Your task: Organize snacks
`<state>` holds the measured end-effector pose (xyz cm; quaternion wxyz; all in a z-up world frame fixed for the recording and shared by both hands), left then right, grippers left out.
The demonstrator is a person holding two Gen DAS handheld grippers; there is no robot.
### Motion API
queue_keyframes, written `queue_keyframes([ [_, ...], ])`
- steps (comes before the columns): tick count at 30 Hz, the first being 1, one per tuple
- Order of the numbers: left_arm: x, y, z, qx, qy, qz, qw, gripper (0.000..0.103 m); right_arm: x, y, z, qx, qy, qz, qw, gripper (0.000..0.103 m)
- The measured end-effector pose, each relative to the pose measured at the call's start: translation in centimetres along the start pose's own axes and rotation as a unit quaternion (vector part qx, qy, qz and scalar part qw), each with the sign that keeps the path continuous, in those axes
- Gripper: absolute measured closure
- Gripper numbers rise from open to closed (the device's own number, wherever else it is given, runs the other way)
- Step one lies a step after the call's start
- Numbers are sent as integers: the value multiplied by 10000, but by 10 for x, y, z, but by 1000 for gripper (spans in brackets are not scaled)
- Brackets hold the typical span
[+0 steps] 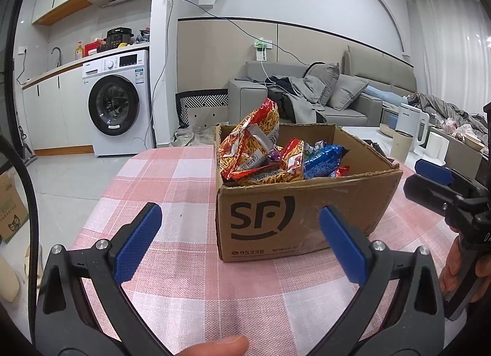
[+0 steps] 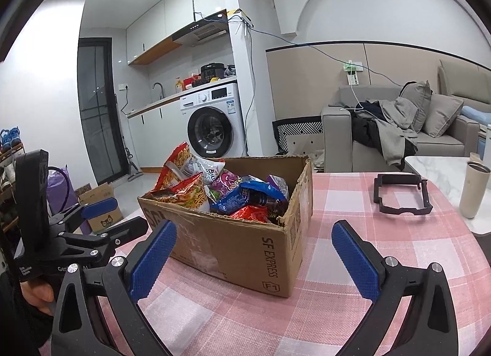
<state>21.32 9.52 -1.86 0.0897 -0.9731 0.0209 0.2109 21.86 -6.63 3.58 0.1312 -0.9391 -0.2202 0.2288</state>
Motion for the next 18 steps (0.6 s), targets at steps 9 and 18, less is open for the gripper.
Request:
queue_keyframes([
  [9,-4,3,-3,15,10,5,10000,0,0,-1,2,-38,-17,9,10000,0],
  [18,-3,3,-3,15,15,4,10000,0,0,-1,2,-38,-13,10,10000,0],
])
Point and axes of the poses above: each gripper's, at about its wrist camera, not at the fingertips, and x roughly the way its jaws point, y to its right, z to its underside, the point moved 5 cm from there along x, roughly the way its jaws point, and after that the axes turned 13 degrees about x, right-handed, at the moved point
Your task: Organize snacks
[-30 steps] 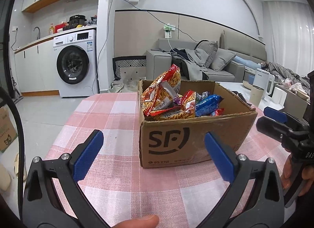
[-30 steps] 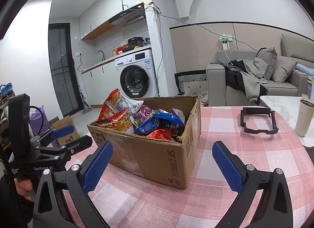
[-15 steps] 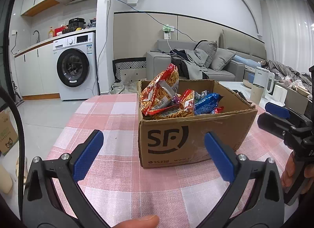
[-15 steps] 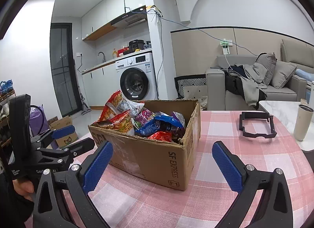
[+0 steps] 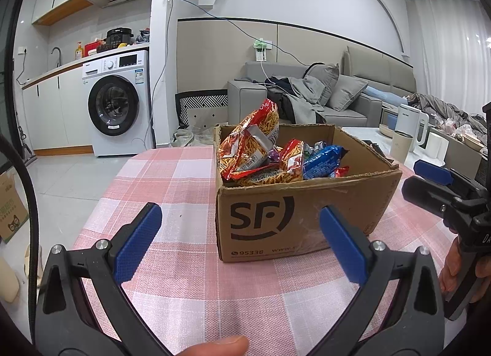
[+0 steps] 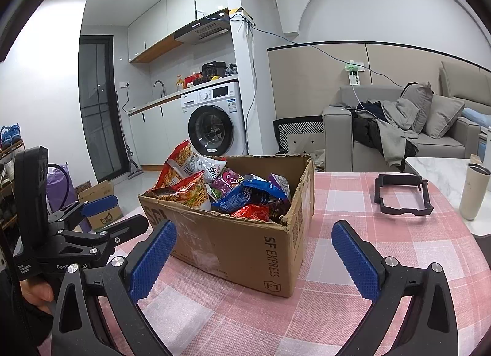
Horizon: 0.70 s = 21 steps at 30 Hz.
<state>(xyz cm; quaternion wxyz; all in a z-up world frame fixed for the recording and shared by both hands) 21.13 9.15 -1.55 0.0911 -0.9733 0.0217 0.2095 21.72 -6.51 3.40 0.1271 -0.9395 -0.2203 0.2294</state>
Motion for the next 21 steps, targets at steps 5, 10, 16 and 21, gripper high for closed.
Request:
queue_keyframes([
  [5,-1,0,0,1,-1,-1,10000,0,0,0,0,8,-4,-3,10000,0],
  [10,0,0,1,1,1,-1,10000,0,0,0,0,0,-1,0,10000,0],
  [16,0,0,1,-3,-1,-9,10000,0,0,0,0,5,-5,2,10000,0],
  [21,-1,-1,1,-17,7,-5,10000,0,0,0,0,6,-2,1,10000,0],
])
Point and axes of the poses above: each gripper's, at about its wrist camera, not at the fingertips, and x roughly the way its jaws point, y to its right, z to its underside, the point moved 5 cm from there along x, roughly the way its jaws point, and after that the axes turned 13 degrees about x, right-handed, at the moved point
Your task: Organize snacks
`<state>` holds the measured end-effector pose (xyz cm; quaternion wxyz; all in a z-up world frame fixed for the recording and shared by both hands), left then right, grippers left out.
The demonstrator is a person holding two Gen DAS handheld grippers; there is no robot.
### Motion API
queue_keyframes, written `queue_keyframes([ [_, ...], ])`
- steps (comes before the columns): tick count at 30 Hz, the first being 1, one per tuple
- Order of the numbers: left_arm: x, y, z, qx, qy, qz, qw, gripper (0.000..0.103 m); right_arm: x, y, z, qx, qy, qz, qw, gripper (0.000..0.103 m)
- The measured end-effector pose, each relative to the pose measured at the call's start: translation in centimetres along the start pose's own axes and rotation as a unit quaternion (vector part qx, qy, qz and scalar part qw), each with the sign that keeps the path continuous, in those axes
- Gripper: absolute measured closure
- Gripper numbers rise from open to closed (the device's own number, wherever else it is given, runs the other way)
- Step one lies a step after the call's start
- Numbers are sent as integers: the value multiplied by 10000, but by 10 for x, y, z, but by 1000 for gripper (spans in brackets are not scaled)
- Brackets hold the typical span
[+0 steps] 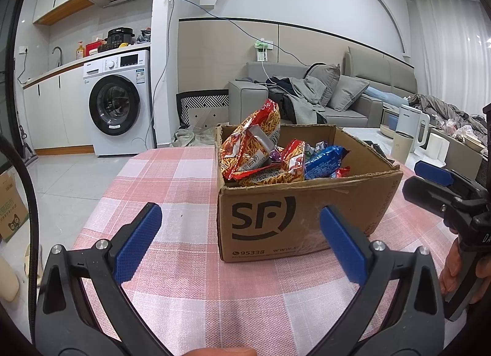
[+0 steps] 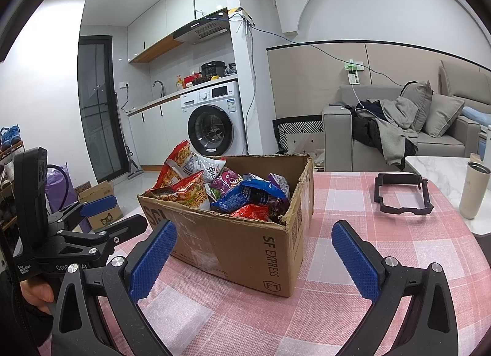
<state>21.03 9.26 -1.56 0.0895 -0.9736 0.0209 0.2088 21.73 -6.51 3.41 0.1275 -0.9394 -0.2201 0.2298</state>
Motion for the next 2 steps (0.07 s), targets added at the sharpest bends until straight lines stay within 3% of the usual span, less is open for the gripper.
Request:
queue_keyframes([
  [2,0,0,0,2,-1,-19,10000,0,0,0,0,-2,0,0,10000,0],
])
Point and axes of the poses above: each gripper's, at about its wrist camera, not at the fingertips, and x roughly the way its jaws point, y to its right, z to its underside, the point moved 5 cm from there along x, roughly the way its jaws point, and after that the axes turned 13 degrees about x, right-handed, at the moved point
